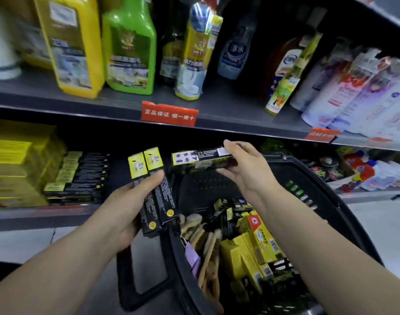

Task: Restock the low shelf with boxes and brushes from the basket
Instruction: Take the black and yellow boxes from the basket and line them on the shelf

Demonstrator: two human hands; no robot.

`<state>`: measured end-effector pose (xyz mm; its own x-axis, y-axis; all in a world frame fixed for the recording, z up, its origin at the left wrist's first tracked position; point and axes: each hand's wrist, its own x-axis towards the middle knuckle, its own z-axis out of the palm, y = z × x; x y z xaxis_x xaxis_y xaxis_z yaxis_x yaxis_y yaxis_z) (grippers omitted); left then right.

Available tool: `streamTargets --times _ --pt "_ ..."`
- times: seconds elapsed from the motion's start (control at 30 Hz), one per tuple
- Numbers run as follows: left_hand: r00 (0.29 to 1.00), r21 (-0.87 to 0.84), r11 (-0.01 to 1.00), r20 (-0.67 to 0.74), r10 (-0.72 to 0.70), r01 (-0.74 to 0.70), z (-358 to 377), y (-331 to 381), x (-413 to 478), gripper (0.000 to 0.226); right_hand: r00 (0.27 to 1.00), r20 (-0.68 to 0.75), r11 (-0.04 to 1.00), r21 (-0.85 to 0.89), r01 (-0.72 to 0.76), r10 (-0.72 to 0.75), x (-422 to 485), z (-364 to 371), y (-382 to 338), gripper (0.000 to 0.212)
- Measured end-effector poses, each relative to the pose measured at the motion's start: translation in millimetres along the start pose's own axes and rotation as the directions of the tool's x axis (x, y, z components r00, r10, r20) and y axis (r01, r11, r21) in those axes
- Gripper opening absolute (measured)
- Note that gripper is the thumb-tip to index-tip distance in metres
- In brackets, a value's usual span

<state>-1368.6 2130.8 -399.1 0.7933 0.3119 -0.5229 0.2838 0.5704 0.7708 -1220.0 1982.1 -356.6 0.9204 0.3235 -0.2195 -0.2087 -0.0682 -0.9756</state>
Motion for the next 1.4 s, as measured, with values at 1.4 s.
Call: streamTargets --times 1.4 --pt "0.864 -0.422 0.903 -0.482 -0.147 -0.082 -155 2 37 0.017 0.818 0.488 0.642 -0.740 0.203 0.304 70 251 69 0.030"
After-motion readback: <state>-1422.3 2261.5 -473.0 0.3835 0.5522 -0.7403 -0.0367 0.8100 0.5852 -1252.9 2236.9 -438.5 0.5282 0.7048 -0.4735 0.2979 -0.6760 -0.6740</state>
